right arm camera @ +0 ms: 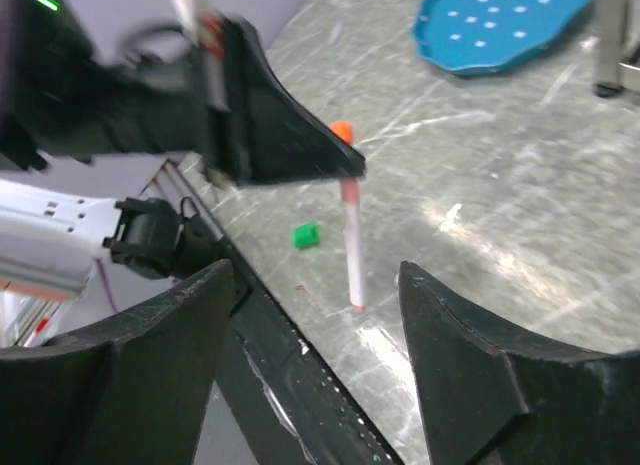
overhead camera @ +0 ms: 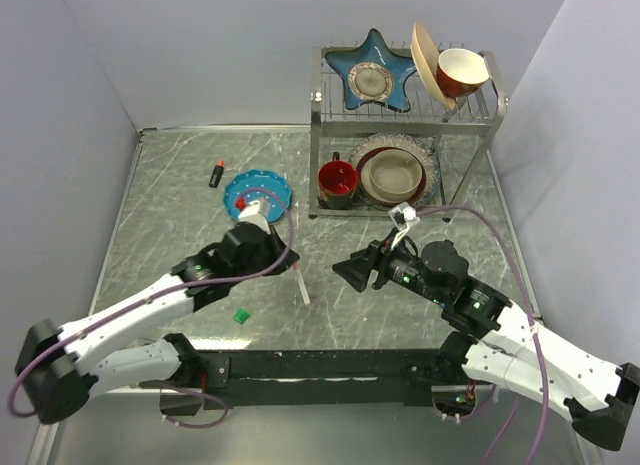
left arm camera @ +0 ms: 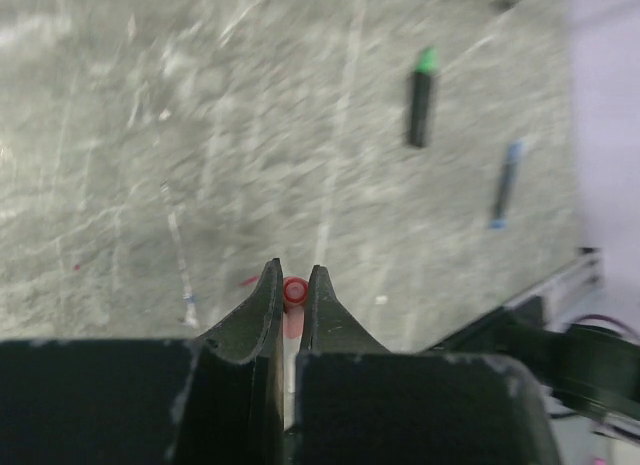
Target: Insert the pens into the pen caps
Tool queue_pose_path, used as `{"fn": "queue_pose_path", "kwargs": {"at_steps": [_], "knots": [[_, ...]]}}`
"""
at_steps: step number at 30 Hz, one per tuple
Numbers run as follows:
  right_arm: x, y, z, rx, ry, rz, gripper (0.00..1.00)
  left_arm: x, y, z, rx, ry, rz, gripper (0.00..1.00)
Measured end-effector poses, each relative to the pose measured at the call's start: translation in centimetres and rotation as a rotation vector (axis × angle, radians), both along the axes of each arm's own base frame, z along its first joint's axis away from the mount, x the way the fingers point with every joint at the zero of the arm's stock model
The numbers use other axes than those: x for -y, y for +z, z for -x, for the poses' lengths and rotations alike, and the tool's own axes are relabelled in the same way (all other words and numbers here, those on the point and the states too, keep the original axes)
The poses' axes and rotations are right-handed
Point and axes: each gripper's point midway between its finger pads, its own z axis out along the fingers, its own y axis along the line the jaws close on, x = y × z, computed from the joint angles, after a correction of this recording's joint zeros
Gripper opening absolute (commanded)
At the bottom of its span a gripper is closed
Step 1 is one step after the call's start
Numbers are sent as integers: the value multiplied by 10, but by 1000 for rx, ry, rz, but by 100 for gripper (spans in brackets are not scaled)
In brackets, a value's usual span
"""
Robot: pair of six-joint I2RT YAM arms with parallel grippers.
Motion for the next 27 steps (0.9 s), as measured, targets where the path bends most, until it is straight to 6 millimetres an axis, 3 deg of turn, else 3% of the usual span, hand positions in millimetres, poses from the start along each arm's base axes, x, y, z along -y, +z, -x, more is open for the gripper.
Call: {"fn": "queue_pose_path", "kwargs": {"at_steps": [3, 13, 23, 27], "knots": [[9, -3, -2, -9, -40, 11, 83, 4, -36, -3, -61, -2, -66, 1], [26, -7, -1, -2, -98, 20, 84, 18, -99, -18, -160, -2, -192, 7], [33, 1, 3, 18, -104, -1, 84, 27, -122, -29, -193, -6, -250, 31], [37, 7, 6, 33, -106, -20, 84, 24, -118, -36, -191, 10, -254, 48]]}}
